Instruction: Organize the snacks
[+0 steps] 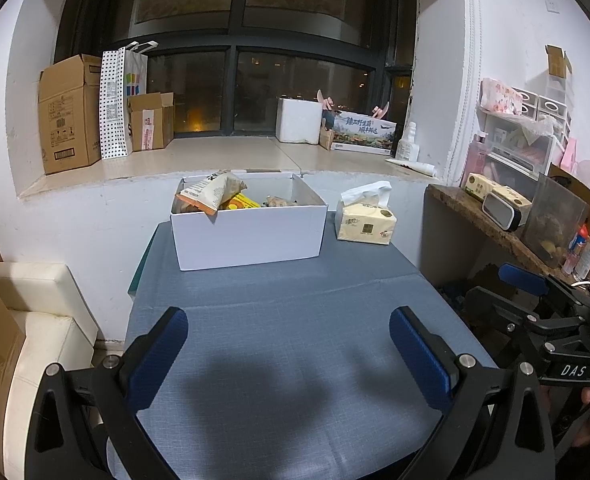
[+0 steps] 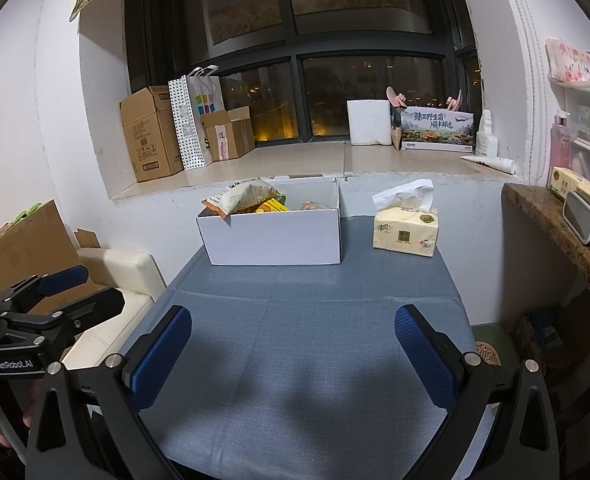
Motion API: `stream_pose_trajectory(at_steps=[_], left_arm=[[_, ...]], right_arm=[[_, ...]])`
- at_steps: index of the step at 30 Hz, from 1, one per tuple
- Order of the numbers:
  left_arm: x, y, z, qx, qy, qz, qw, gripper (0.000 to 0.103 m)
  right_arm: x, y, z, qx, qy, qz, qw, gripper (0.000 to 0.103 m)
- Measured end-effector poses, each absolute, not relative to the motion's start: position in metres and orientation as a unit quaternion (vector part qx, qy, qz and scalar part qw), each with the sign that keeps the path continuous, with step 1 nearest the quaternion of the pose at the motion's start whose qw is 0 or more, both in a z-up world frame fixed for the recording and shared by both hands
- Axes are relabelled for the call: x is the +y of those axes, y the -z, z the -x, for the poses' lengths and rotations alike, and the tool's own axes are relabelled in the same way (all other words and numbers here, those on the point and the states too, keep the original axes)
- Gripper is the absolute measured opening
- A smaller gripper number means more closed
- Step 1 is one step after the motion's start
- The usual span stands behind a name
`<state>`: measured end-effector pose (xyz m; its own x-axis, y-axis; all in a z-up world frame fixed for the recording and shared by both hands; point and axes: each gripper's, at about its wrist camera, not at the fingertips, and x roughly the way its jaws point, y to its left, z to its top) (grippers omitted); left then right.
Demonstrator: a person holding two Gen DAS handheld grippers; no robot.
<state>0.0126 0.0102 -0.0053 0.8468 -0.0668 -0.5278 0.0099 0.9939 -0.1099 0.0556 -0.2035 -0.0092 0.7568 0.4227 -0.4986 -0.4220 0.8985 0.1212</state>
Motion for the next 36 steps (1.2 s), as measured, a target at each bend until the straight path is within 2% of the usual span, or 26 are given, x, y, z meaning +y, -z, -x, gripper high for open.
stream_pose_trajectory(at_steps=[36], left_arm=[[0.0078, 0.0050, -0.0106, 0.276, 0.023, 0.046, 0.960, 0.103]], right_arm=[[-0.2023, 0.0101, -0.0556, 0.268, -0.225, 0.001, 0.937, 0.103]])
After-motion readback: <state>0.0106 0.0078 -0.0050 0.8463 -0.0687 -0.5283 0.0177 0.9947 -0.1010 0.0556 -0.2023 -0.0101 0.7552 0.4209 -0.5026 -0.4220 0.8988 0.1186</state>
